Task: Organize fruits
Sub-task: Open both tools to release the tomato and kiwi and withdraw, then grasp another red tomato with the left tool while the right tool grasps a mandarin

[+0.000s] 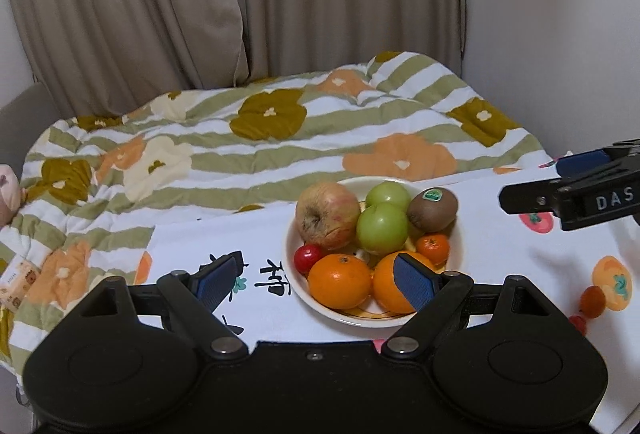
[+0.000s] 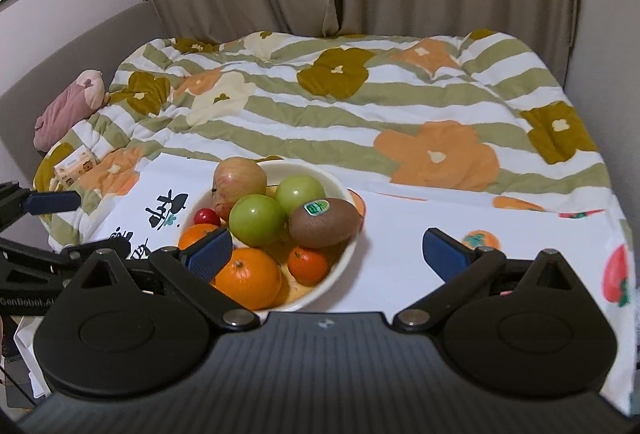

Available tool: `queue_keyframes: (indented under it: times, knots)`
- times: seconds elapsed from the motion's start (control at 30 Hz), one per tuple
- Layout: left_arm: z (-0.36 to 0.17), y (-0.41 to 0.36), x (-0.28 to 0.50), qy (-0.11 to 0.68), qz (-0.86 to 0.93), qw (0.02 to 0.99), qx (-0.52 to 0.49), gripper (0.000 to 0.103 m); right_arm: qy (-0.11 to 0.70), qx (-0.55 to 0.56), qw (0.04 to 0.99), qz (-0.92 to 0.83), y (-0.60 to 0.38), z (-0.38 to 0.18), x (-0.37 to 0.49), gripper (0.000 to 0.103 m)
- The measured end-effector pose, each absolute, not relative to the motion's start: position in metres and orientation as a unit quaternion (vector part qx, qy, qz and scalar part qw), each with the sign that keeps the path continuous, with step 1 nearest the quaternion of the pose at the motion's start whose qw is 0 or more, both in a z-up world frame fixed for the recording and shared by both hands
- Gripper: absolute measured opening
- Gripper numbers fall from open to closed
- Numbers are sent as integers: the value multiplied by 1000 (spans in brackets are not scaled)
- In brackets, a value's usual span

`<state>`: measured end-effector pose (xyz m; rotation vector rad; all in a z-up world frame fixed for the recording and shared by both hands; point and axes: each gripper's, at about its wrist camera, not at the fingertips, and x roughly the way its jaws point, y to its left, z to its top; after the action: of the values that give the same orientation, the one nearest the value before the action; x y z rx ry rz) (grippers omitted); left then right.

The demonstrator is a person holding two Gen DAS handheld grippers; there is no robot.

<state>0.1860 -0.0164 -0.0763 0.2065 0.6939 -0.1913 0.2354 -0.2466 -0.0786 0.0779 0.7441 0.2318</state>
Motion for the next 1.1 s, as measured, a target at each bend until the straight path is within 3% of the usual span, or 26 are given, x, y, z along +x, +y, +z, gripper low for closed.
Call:
queue_keyframes:
  times: [0.5,1.1]
  knots:
    - [-70,-90,135,320,-128,932,108,89,361,21,931,55,-337,-73,151,103]
    - [-158,-202,118,351,-244,887,176,80,418,37,905,68,-393,-150,140,103]
